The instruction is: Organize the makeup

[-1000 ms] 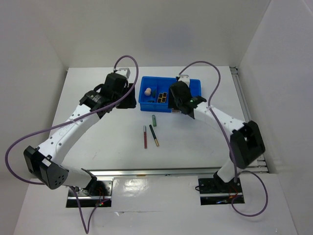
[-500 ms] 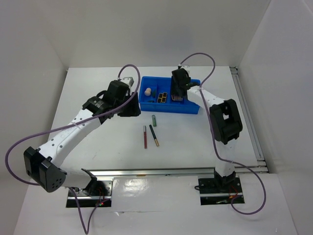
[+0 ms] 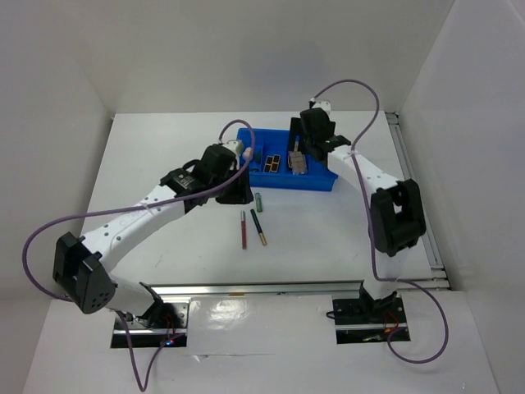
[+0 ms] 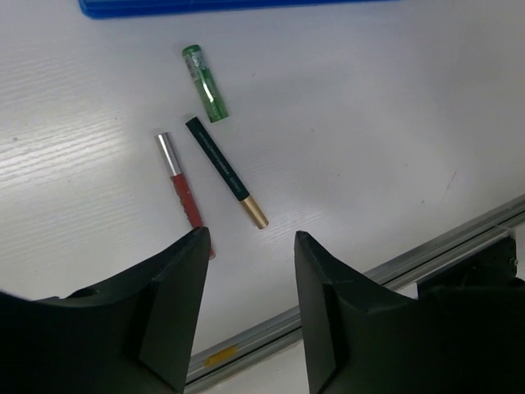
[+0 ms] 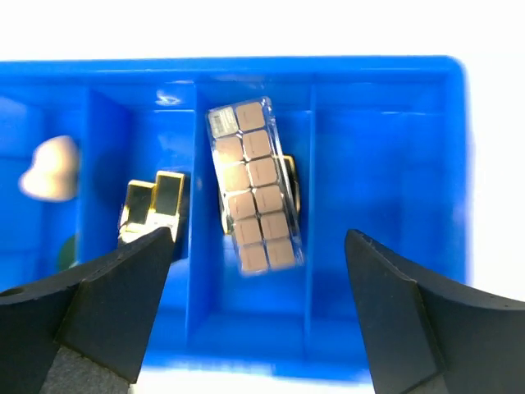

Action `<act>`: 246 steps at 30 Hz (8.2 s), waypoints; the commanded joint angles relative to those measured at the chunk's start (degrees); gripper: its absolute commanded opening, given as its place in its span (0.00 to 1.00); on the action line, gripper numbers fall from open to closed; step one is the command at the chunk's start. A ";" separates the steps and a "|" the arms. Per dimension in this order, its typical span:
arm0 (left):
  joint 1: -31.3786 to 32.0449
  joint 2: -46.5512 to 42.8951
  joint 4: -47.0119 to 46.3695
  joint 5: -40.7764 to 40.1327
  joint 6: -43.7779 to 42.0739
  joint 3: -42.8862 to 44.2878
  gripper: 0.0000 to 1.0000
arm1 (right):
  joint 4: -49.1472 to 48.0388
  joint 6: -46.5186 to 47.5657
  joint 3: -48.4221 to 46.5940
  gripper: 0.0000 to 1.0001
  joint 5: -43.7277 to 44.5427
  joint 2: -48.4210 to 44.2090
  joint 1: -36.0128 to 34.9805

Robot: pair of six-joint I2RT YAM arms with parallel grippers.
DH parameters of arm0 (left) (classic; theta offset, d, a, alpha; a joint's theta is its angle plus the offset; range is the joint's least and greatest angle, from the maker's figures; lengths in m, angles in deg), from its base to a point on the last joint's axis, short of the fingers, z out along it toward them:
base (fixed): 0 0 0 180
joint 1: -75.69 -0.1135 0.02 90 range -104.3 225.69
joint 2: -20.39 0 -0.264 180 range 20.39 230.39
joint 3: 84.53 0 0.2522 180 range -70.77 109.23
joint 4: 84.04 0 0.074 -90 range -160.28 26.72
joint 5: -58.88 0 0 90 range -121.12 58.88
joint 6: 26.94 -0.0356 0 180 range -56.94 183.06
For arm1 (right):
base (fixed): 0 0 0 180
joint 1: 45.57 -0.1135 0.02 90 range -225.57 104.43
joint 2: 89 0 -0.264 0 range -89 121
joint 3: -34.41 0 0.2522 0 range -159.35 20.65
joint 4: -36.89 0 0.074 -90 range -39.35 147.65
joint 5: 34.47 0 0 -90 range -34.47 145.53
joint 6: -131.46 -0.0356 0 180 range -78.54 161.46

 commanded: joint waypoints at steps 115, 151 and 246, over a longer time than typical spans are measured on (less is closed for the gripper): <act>-7.11 60.79 -4.82 2.02 -10.96 59.98 0.51 | 26.26 -10.28 11.31 0.92 2.79 -47.69 1.76; -8.24 -1.88 3.16 -12.03 -1.37 -2.08 0.36 | 10.29 -17.57 24.92 0.57 -1.24 -23.09 -33.30; 9.40 21.07 -0.88 -12.92 6.63 -2.43 0.00 | 4.46 1.15 16.49 0.65 -2.58 -32.64 7.04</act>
